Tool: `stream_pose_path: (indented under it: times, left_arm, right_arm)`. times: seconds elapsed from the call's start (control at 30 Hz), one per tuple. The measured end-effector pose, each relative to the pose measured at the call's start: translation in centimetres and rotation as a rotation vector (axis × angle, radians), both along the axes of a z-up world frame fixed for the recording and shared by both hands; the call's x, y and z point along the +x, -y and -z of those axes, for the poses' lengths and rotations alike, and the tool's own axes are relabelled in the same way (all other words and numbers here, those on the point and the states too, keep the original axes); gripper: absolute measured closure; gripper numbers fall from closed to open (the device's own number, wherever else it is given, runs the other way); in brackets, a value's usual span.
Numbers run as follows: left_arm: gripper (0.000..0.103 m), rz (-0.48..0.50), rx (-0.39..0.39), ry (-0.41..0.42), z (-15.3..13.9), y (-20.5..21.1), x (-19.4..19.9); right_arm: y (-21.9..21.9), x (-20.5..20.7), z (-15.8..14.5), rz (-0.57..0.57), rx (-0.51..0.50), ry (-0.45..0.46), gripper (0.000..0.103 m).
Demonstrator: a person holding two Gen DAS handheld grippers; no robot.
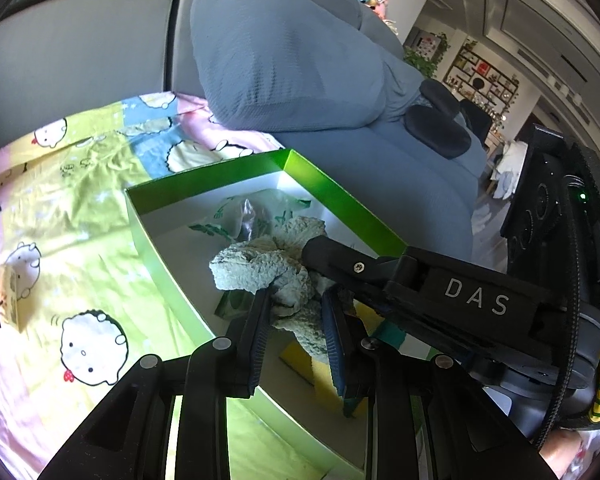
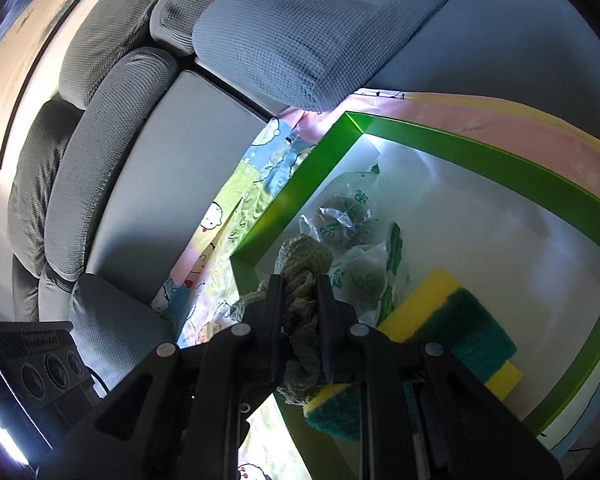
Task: Organize objects
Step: 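Carry the knitted cloth with the right tool into the green box, then open the right tool to release the cloth and lift away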
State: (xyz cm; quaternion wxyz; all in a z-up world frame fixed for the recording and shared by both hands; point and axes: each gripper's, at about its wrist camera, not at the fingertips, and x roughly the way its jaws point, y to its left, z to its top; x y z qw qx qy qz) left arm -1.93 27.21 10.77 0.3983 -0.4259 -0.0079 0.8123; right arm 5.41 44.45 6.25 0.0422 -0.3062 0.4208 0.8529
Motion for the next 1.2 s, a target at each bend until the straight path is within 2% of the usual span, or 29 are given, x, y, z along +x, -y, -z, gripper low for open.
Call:
stream_pose_path:
  times: [0.23,0.33,0.97,1.07,1.2]
  left_arm:
    - [0.077,-0.009,-0.03,0.016,0.8,0.0,0.1]
    - [0.077,-0.019,-0.054,0.031,1.3,0.0,0.0]
    - [0.077,-0.032,-0.028,0.052,1.3,0.4,0.2]
    - [0.077,-0.026,-0.016,0.036,0.7,0.6,0.4]
    - [0.077,-0.018,-0.012,-0.004,-0.5,0.9,0.9]
  right_arm:
    - [-0.2,-0.3,0.6,0.011,-0.003,0.031,0.088]
    - [-0.2,-0.5,1.0,0.028,0.011,0.074,0.087]
    - [-0.1,-0.6,1.7,0.032,-0.004,0.103,0.09]
    - [0.0,-0.4,1.1,0.046,0.026,0.096,0.085]
    - [0.0,0.0,0.2,0.063,0.057,0.062,0.069]
